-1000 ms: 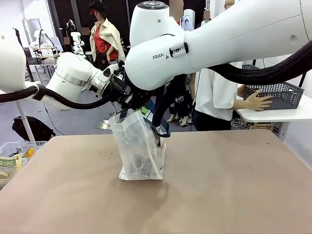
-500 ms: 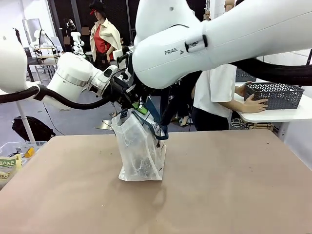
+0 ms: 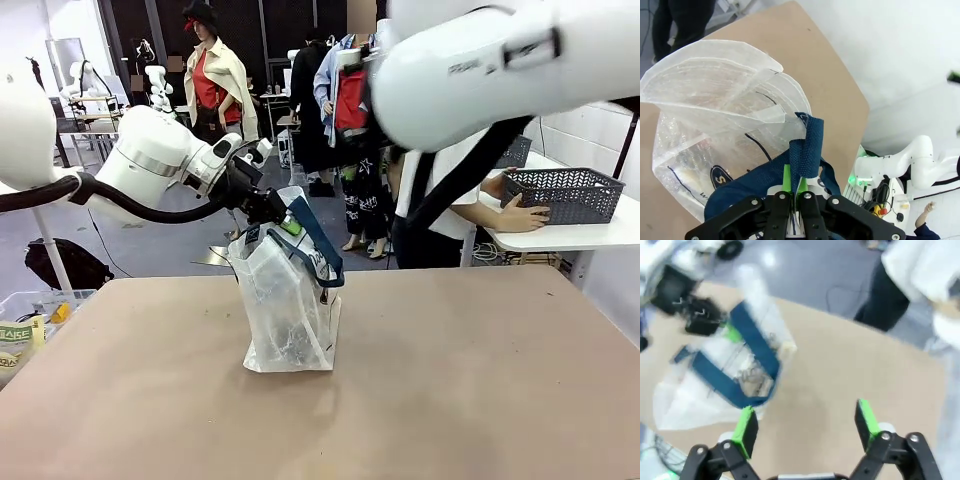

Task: Transfer purchased items from the store into the shopping bag.
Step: Move the Reusable shopping bag to the right side of the table.

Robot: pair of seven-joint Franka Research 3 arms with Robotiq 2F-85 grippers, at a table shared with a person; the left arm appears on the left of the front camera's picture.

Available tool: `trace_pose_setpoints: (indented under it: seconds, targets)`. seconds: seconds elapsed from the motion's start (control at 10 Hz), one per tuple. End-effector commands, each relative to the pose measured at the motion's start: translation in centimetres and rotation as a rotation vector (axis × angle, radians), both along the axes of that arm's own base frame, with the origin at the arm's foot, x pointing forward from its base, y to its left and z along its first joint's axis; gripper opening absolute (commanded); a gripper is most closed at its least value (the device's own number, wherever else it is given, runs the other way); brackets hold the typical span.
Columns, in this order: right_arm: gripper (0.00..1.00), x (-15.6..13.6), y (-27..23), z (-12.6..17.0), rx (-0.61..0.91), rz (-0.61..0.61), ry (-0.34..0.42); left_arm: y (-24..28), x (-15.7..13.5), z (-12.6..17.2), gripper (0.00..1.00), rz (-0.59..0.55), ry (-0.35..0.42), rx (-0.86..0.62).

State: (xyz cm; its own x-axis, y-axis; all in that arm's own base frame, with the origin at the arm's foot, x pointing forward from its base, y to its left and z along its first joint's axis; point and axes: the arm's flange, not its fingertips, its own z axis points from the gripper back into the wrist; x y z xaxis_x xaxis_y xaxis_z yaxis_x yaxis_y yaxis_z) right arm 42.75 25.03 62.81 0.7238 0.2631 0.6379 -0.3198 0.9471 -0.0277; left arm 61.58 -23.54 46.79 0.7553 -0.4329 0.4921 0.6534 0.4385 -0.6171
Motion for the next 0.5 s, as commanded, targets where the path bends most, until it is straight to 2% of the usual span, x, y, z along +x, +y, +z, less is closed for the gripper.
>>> trace_pose_setpoints:
  seconds: [0.0,0.2,0.4]
  targets:
    - [1.0,1.8,-7.7,-1.1,0.108,-0.199,0.076,-0.5,0.2,-0.2,0.0,0.019,-0.004,0.092]
    - [1.0,3.1,-15.7,-3.1,0.162,-0.34,0.198,-0.9,-0.6,0.0,0.0,0.036,-0.042,0.173]
    - [1.0,3.1,-22.4,-6.6,0.279,-0.443,0.302,-1.2,-0.7,0.0,0.0,0.038,-0.062,0.21]
